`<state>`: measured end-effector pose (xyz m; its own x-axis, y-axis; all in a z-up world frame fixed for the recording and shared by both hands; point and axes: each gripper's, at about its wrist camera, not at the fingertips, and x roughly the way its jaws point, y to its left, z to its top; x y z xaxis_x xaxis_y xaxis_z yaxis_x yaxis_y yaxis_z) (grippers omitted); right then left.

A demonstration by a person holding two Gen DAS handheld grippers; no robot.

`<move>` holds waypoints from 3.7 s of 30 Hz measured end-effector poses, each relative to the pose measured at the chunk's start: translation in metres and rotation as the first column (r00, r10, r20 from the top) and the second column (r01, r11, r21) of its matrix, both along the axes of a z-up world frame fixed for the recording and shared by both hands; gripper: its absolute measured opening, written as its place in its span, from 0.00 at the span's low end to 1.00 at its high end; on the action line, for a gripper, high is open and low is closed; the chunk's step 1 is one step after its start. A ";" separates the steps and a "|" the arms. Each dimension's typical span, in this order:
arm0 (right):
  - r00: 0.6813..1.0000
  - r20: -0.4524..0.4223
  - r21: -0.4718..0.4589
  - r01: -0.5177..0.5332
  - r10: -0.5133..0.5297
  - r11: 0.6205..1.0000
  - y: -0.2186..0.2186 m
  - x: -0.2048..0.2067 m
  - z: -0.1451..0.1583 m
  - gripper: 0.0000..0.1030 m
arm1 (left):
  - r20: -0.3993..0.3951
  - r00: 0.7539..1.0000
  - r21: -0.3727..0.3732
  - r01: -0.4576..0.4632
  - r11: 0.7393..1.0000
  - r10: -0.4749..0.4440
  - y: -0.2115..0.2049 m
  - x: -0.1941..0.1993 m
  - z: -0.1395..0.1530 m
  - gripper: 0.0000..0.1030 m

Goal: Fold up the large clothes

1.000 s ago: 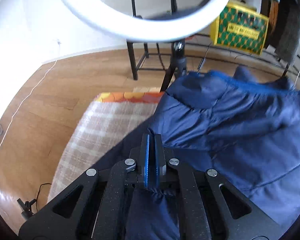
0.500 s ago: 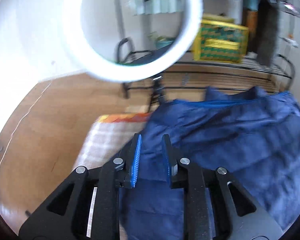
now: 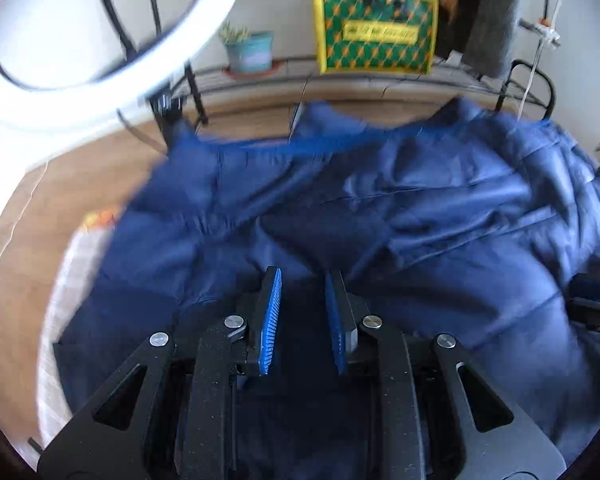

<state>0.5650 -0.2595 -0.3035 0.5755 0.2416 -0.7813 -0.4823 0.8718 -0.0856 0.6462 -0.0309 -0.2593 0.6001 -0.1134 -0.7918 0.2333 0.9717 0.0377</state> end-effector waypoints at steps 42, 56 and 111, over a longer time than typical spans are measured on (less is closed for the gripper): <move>0.899 -0.348 0.605 0.432 -0.266 0.669 -0.256 -0.036 -0.023 0.08 | -0.005 0.999 -0.022 0.038 0.999 -0.038 -0.158 0.048 0.012 0.21; 0.864 -0.365 0.620 0.503 -0.347 0.601 -0.252 -0.046 0.000 0.06 | -0.048 0.987 -0.025 0.154 0.988 -0.155 -0.140 -0.068 0.004 0.21; 0.947 -0.018 -0.375 -0.303 0.320 0.876 0.354 -0.081 0.023 0.10 | -0.049 0.819 -0.479 -0.522 0.706 0.572 0.338 -0.224 0.054 0.22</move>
